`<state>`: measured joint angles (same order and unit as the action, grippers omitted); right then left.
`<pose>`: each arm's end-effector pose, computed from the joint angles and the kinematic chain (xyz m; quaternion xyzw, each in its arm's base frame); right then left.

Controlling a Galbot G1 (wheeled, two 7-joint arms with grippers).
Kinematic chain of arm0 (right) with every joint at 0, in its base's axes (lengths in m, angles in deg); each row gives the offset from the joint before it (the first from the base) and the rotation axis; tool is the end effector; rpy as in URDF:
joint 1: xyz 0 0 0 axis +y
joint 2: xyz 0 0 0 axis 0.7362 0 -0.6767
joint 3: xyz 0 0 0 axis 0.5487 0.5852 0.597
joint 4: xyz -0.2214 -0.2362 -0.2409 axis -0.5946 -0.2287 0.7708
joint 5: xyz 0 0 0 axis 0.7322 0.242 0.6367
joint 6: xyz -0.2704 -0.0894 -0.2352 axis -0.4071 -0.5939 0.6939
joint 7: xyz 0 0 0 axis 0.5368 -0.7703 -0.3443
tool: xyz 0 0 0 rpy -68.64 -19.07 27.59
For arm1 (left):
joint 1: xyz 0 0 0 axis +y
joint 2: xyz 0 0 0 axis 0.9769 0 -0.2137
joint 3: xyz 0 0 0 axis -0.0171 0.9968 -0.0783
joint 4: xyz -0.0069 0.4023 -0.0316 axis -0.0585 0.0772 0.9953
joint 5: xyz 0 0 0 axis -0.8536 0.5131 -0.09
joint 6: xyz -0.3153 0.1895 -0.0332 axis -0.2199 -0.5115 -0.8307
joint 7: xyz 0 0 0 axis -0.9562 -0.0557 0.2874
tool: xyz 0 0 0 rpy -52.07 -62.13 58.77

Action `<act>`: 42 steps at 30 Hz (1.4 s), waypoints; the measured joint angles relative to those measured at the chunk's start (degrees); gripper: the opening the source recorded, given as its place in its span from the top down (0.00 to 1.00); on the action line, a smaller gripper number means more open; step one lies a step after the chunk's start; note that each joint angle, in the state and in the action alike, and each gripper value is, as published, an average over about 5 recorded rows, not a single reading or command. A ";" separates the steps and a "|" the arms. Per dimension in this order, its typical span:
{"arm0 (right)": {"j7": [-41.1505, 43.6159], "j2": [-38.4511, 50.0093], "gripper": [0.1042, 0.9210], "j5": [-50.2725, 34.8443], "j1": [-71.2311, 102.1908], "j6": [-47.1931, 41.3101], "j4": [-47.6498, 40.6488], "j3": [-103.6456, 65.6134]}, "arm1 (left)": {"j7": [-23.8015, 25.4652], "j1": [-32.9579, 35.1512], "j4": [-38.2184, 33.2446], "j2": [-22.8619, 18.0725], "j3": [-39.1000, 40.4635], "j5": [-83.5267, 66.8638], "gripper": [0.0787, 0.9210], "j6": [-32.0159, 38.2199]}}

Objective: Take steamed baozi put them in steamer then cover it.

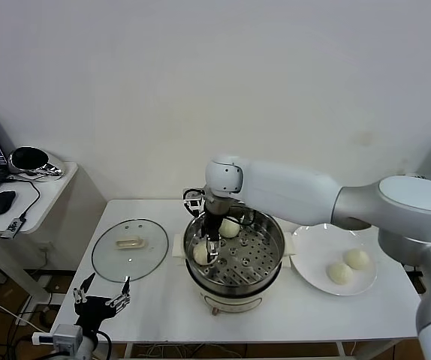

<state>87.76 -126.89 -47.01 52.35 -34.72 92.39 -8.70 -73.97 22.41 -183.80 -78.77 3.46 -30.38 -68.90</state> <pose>0.6027 0.1704 -0.0987 0.6056 -0.4963 0.4903 0.3828 0.1386 0.0842 -0.3126 -0.0034 -0.9830 -0.0949 0.1574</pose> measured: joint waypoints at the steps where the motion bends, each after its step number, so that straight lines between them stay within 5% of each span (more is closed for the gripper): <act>1: 0.15 0.99 0.12 0.20 -0.33 0.15 0.76 -0.41 | 0.03 -0.07 -0.06 0.02 0.07 0.00 0.12 -0.05; 23: 6.34 40.40 0.12 13.63 7.94 13.27 17.92 -18.05 | 0.76 0.57 -0.23 0.40 1.93 -0.54 0.12 -1.61; 42: 6.50 42.32 0.12 31.65 32.16 26.95 5.63 -36.54 | 0.84 1.70 1.33 0.25 1.48 1.37 0.12 -1.89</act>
<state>94.26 -84.57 -15.36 84.51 -7.77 98.02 -45.24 -73.12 24.11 -182.47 -78.52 4.95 -29.00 -70.79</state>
